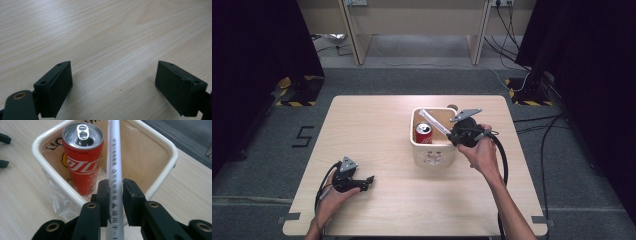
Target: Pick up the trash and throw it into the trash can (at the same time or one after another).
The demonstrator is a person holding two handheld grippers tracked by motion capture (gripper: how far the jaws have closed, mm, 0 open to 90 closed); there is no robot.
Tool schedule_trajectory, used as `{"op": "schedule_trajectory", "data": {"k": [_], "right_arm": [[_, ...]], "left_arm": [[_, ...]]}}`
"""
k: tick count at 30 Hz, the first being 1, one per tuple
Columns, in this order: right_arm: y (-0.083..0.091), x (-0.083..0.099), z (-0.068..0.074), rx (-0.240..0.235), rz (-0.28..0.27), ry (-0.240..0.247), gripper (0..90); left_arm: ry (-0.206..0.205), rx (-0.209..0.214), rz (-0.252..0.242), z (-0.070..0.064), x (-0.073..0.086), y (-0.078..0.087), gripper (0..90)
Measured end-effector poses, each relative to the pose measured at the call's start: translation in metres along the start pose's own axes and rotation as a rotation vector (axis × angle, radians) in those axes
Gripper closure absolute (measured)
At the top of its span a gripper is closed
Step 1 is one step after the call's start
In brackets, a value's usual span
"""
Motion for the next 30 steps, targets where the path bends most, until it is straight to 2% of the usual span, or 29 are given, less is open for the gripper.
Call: {"op": "schedule_trajectory", "data": {"k": [3, 6, 10, 14, 22, 30], "right_arm": [[0.000, -0.003, 0.001, 0.004, -0.005, -0.006, 64.2], [0.007, -0.010, 0.002, 0.004, -0.029, -0.007, 59.0], [0.027, -0.024, 0.002, 0.024, -0.093, 0.003, 50.8], [0.046, -0.031, 0.001, 0.023, -0.130, -0.008, 46.7], [0.061, -0.025, -0.018, 0.033, -0.169, -0.070, 42.9], [0.068, -0.015, -0.035, 0.060, -0.197, -0.108, 37.5]], "left_arm": [[0.000, 0.000, 0.001, 0.000, 0.000, 0.000, 13.7], [0.000, 0.000, 0.001, 0.000, 0.000, 0.000, 13.6], [0.000, 0.000, 0.001, 0.000, 0.000, 0.000, 13.7], [0.000, 0.000, 0.001, 0.000, 0.000, 0.000, 13.6], [0.000, 0.000, 0.000, 0.000, 0.000, 0.000, 13.6], [0.000, 0.000, 0.000, 0.000, 0.000, 0.000, 13.5]]}}
Point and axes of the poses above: each handheld gripper's, and its own axes: y roughly backward along the jaws, x roughly out of its underside, z roughly to its left, the point moved 9 cm from there along -y, roughly forward along the jaws, and after that the axes turned 8 degrees about -y, right-handed, at the moved point
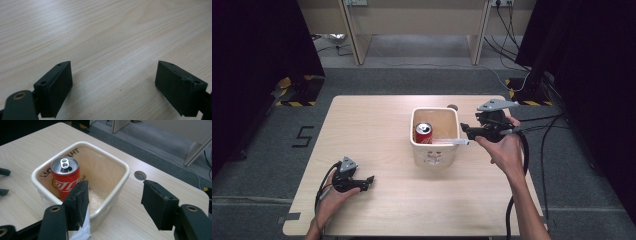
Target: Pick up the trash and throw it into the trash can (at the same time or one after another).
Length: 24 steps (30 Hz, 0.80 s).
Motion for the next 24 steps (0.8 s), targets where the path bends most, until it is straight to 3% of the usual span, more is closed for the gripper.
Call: {"op": "schedule_trajectory", "data": {"k": [6, 11, 24], "right_arm": [[0.003, 0.006, -0.011, 0.006, -0.011, -0.023, 34.7], [0.004, 0.016, -0.026, 0.028, -0.023, -0.072, 31.3], [0.003, 0.033, -0.041, 0.052, -0.037, -0.105, 28.5]], "left_arm": [[-0.001, 0.000, 0.000, 0.000, 0.000, 0.000, 13.6], [-0.001, 0.000, 0.000, 0.000, 0.000, 0.000, 13.5], [-0.001, -0.001, -0.002, 0.000, 0.000, 0.000, 13.5]]}}
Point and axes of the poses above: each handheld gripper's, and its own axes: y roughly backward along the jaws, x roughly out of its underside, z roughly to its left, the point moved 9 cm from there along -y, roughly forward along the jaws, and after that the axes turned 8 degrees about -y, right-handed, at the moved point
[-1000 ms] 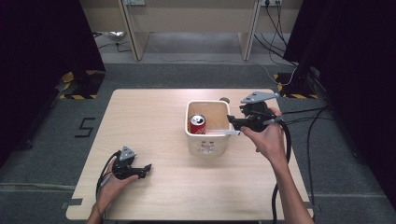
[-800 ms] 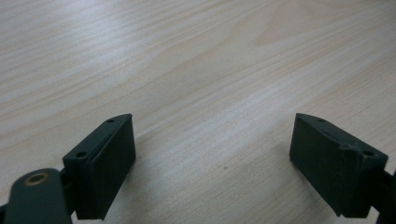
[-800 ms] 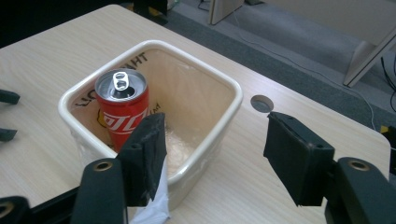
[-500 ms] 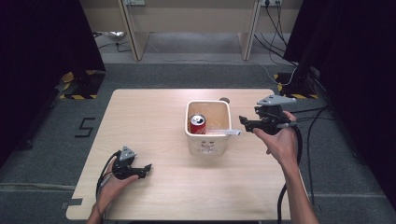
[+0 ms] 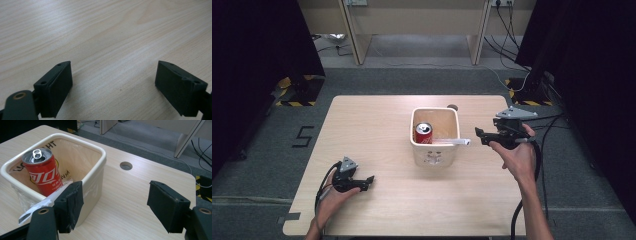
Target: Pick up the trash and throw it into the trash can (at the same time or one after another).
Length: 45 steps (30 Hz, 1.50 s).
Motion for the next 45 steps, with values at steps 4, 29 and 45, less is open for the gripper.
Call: {"op": "schedule_trajectory", "data": {"k": [4, 29, 45], "right_arm": [[0.000, 0.003, -0.004, 0.000, -0.010, -0.015, 28.5], [-0.002, 0.025, -0.012, 0.015, -0.101, -0.042, 23.8], [0.002, 0.050, -0.006, 0.045, -0.076, 0.005, 22.8]], "left_arm": [[0.000, 0.001, 0.001, 0.000, 0.000, 0.000, 13.5], [-0.004, 0.000, 0.003, 0.000, 0.000, 0.000, 13.5], [0.000, 0.000, 0.000, 0.000, 0.000, 0.000, 13.5]]}}
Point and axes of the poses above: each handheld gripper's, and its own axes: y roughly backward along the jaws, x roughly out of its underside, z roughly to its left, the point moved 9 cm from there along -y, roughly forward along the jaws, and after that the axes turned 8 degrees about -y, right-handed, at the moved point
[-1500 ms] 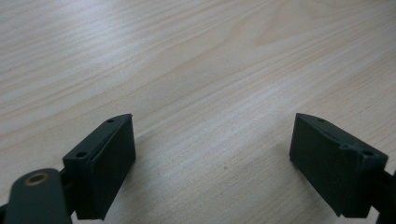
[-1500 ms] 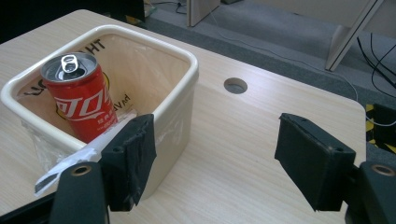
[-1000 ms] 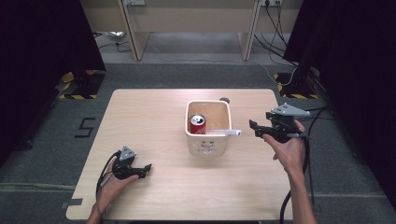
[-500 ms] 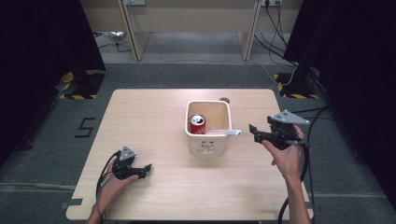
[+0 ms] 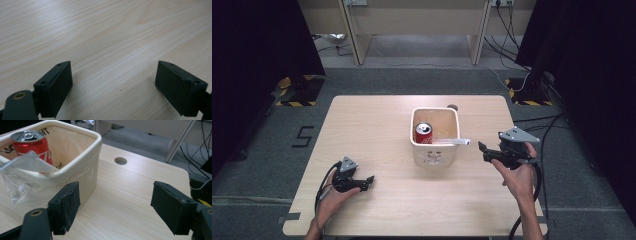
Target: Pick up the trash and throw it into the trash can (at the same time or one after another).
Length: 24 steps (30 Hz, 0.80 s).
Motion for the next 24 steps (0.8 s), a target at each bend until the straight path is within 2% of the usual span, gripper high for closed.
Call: {"op": "schedule_trajectory", "data": {"k": [10, 24], "right_arm": [[0.004, 0.025, 0.001, -0.011, 0.001, -0.025, 22.7], [-0.012, 0.054, 0.018, -0.047, 0.028, -0.023, 22.4]], "left_arm": [[0.000, 0.000, 0.003, 0.000, 0.000, 0.000, 13.5], [0.000, 0.000, 0.001, 0.000, 0.000, 0.000, 13.5]]}}
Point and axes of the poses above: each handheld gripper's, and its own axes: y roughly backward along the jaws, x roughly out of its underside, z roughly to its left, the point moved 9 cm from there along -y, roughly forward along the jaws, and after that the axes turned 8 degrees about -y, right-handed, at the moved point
